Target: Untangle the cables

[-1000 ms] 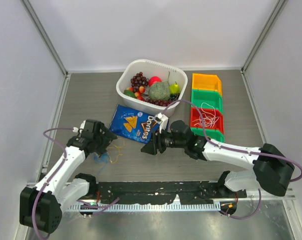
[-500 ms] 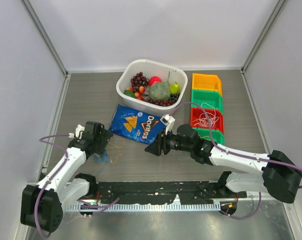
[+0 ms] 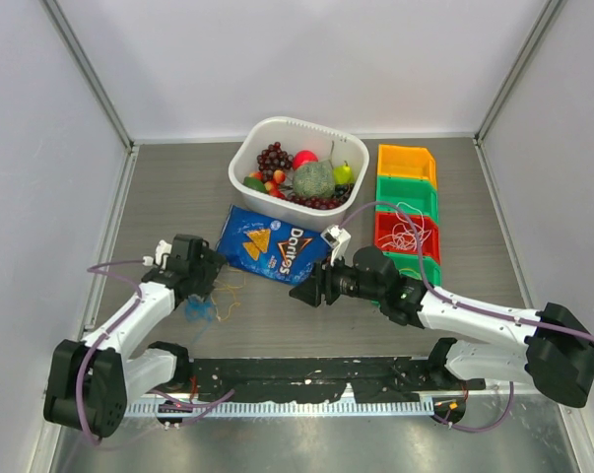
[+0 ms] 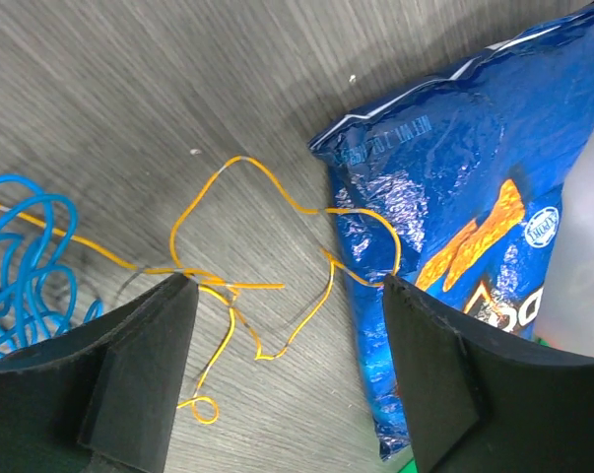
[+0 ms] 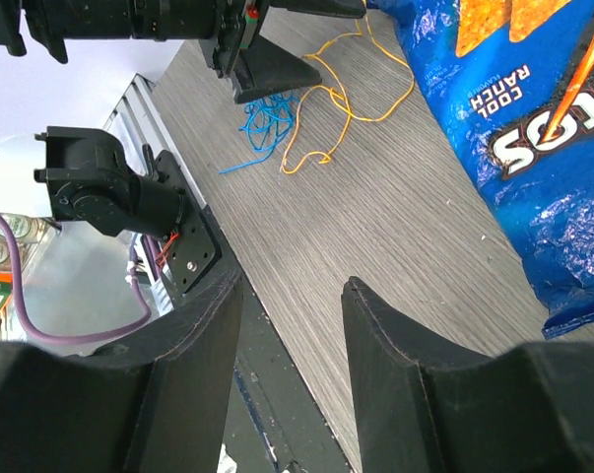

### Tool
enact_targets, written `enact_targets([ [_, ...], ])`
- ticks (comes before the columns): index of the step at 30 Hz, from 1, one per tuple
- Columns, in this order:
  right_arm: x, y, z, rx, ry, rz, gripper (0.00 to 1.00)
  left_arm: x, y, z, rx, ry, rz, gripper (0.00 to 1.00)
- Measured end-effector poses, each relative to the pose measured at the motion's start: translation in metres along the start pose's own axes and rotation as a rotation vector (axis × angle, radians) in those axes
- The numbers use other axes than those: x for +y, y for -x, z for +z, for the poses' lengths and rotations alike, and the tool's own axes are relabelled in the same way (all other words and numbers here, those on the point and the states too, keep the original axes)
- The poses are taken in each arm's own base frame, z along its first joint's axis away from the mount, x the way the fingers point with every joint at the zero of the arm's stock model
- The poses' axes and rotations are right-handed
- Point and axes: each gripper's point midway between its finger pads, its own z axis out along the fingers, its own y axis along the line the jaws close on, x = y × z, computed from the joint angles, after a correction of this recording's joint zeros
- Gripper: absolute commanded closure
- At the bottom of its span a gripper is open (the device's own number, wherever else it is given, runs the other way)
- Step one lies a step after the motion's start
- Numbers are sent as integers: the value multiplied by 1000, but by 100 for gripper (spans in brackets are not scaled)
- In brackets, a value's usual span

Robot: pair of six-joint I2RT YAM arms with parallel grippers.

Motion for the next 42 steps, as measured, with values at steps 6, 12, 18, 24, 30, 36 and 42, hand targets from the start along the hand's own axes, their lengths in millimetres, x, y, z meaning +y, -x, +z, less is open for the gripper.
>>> enact_targets([
  [6, -4, -3, 0, 7, -15, 3, 50, -8, 0, 7, -5, -36, -4, 58],
  [12, -6, -2, 0, 3, -26, 4, 50, 8, -11, 17, 18, -64, -17, 59],
  [18, -7, -1, 0, -3, -34, 5, 50, 14, -11, 15, 0, -83, -7, 89],
  [24, -10, -5, 2, 9, -44, 21, 51, 8, -10, 7, 2, -131, 48, 100],
  [30, -10, -6, 3, 11, -46, 34, 51, -51, 3, -47, -29, -396, 132, 100],
  [36, -11, -7, 7, 22, -50, 36, 50, -101, 21, -134, -115, -708, 196, 100],
  [42, 0, 13, 15, -2, -31, 16, 50, -138, 39, -226, -201, -901, 294, 100],
])
